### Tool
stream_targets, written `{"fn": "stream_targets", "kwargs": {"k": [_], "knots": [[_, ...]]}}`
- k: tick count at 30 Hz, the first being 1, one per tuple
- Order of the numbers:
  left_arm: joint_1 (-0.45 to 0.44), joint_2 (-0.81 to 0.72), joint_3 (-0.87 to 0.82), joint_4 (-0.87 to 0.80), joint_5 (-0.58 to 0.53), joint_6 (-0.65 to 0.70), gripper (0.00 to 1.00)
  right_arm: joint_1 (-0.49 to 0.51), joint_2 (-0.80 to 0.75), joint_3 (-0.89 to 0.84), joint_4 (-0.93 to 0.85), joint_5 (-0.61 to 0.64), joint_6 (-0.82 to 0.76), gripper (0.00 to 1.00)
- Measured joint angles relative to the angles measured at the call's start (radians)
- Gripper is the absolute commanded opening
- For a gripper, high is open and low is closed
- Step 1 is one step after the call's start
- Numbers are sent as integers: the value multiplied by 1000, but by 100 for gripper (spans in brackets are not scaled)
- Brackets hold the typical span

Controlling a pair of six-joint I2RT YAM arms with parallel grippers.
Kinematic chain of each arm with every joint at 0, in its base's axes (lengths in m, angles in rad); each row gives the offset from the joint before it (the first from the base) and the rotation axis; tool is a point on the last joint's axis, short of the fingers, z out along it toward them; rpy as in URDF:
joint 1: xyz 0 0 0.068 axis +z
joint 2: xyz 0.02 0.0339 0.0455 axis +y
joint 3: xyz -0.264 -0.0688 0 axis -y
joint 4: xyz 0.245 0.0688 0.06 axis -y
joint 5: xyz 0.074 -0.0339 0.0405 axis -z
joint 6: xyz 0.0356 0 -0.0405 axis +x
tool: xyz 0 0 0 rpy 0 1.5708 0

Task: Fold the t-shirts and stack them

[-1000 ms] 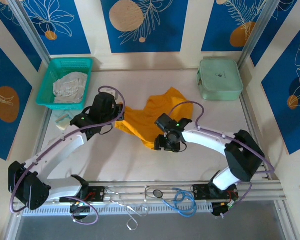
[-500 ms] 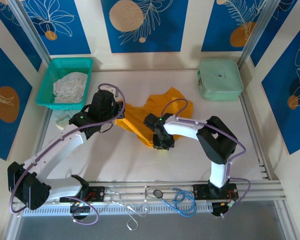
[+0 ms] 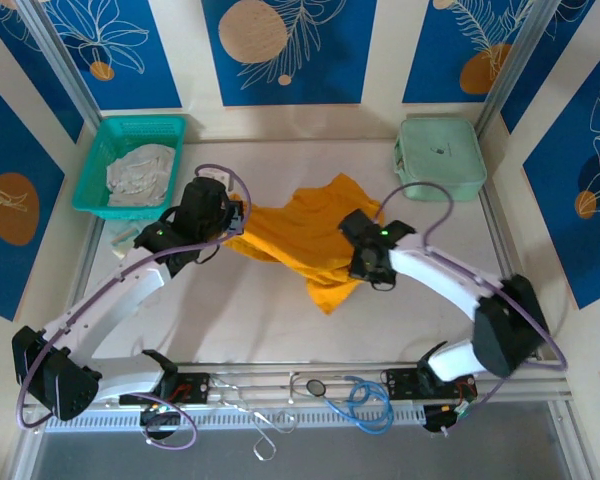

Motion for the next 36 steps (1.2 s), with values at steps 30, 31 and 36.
{"fn": "stream_targets", "kwargs": {"k": [30, 31, 36], "knots": [[-351, 183, 128, -118, 294, 13, 0, -650, -337, -66, -111, -135, -297, 0], [-378, 210, 127, -103, 303, -2, 0, -668, -331, -65, -98, -142, -304, 0], [-466, 385, 129, 1, 327, -69, 0, -722, -298, -54, -56, -157, -325, 0]]}}
